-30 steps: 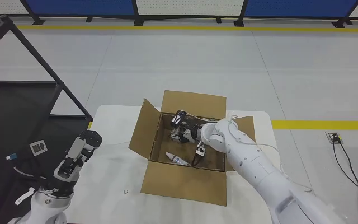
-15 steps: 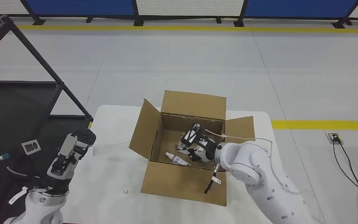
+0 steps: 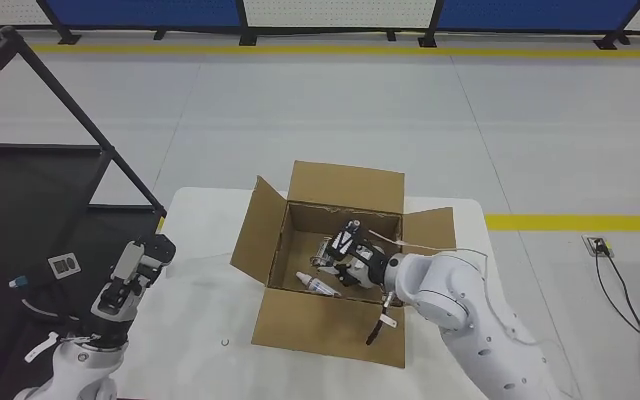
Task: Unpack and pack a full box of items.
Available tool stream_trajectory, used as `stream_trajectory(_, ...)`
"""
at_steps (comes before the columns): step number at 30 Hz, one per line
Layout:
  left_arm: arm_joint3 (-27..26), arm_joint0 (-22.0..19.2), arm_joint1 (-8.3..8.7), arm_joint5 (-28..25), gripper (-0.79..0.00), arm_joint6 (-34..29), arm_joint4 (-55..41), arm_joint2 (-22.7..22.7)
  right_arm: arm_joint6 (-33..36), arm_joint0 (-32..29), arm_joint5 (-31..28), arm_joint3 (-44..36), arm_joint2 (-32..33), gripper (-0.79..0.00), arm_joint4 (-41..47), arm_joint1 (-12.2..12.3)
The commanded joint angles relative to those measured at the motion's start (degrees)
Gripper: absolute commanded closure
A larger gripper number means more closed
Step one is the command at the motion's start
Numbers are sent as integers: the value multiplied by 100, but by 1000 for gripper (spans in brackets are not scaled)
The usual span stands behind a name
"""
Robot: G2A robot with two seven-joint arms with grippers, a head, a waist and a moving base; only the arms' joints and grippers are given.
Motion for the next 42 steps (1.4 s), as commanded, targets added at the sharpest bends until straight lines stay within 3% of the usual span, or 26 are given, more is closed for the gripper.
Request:
stream_trajectory(1,19,0,6,1,-785,-6,-23,-3,-31,-127,-216,-133,337,0,79,74)
stream_trajectory(5,32,-43,20,30,-785,-54,-35,55,-239,-657,-695,-542,1406,0,205,287)
stream_trajectory(13,104,-186,51,103,-785,-178,56,227,-555,-2295,-1781,-1357,3996,0,179,677)
stream_trajectory(19,131,-288,68,166,-785,-175,125,346,-526,-2846,-2287,-819,4994,0,256,835)
stream_trajectory(27,89,-312,86,221,-785,-100,260,462,39,-2306,-2574,746,4580,0,133,984)
stream_trajectory(34,4,-259,98,249,-785,47,362,476,-90,-1488,-3091,2416,4008,0,-107,1067)
stream_trajectory(42,-123,-198,105,281,-785,193,470,556,-494,-864,-3091,3365,3166,0,-525,1164)
